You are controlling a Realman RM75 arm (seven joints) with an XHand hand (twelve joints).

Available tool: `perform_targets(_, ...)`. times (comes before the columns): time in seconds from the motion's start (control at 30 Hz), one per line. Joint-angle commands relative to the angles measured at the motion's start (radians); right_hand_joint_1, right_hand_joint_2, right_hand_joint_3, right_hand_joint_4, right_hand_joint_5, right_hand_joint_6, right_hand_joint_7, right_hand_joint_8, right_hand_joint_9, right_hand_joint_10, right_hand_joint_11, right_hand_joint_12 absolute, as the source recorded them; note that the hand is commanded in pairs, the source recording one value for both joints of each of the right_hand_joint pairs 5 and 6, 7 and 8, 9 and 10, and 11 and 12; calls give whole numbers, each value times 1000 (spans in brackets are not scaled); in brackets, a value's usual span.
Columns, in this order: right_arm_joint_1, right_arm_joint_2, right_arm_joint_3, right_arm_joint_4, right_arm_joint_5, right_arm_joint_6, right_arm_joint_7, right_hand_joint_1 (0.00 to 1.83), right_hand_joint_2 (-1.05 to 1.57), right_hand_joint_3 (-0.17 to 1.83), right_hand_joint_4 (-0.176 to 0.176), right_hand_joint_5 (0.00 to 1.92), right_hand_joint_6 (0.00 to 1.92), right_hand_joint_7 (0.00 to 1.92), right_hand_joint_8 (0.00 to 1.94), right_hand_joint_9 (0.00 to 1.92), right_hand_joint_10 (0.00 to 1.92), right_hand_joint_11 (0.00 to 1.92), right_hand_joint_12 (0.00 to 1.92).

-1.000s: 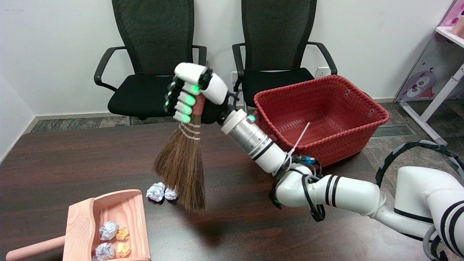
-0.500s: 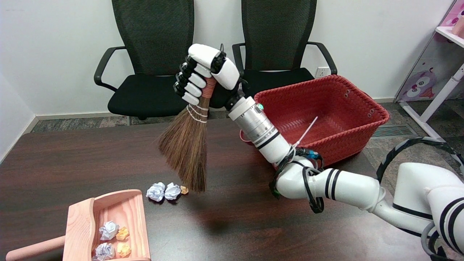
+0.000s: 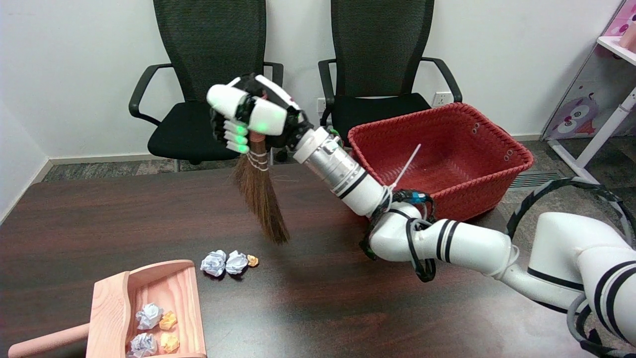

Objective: Sweep the paper ball into the dustpan.

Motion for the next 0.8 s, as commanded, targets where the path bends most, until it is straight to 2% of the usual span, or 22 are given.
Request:
perform_targets(0.03,31,-109,-63,48,-75,-74,-407,849,1366,1650,1,1920,1920,1920,1920,1920,1920,1920,1920)
perform_targets(0.17,17,-148,-74,71,-75,-70,-514,842,1368,1698,1,1920,1920,1920,1920,1920,1920,1920,1920)
perform_targets(0.8,13,-262,-225,248,-83,-20,-500,857,1315,1747,0,1920,1920,1920,1920,1920,1920,1920,1920)
